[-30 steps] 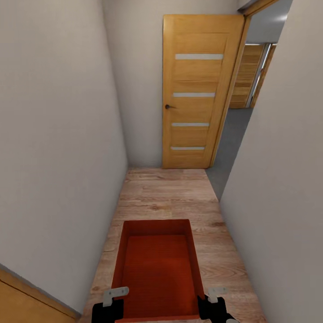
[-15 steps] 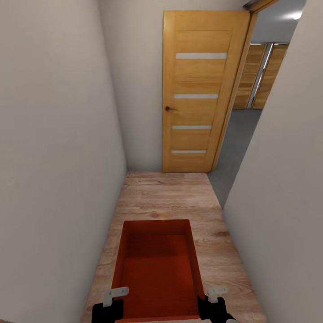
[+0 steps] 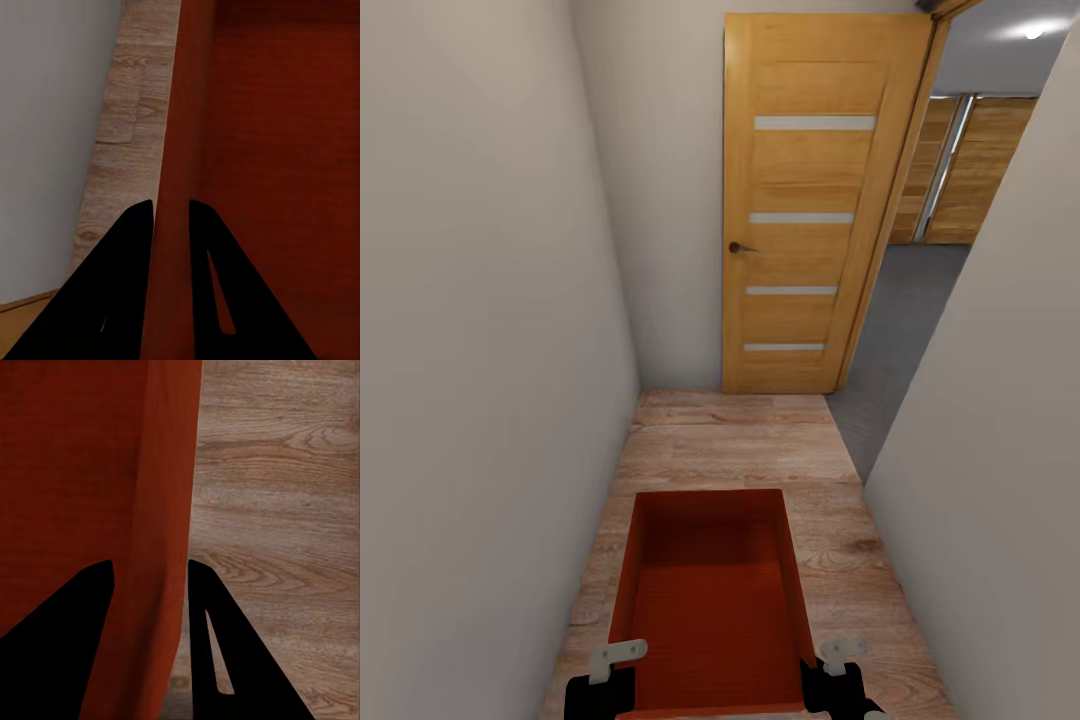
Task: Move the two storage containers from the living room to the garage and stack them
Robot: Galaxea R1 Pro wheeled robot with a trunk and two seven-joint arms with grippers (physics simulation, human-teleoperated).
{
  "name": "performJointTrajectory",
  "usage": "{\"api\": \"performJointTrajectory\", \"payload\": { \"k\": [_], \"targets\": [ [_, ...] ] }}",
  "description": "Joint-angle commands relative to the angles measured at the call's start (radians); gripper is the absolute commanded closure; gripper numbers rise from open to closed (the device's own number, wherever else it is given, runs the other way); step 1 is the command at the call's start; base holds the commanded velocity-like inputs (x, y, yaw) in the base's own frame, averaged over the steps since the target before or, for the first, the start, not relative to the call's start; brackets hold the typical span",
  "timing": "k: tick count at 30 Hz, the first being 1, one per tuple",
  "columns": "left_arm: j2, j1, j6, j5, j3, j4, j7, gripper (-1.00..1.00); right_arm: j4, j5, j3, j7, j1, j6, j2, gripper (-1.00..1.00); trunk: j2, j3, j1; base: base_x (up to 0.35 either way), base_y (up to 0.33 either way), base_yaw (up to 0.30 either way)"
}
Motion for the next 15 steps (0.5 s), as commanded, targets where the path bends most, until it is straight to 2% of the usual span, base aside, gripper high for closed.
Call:
{"api": "performJointTrajectory", "payload": {
  "k": [1, 15],
  "targets": [
    [-0.001, 0.000, 0.009, 0.001, -0.003, 0.036, 0.011, 1.00, -0.003, 0.006, -0.010, 0.013, -0.001, -0.028, 0.017, 1.00, -0.002, -0.002, 0.001, 0.316, 0.000, 0.000],
    [-0.001, 0.000, 0.009, 0.001, -0.003, 0.036, 0.011, 1.00, -0.003, 0.006, -0.012, 0.014, -0.001, -0.028, 0.017, 1.00, -0.002, -0.002, 0.001, 0.316, 0.000, 0.000]
  ]
}}
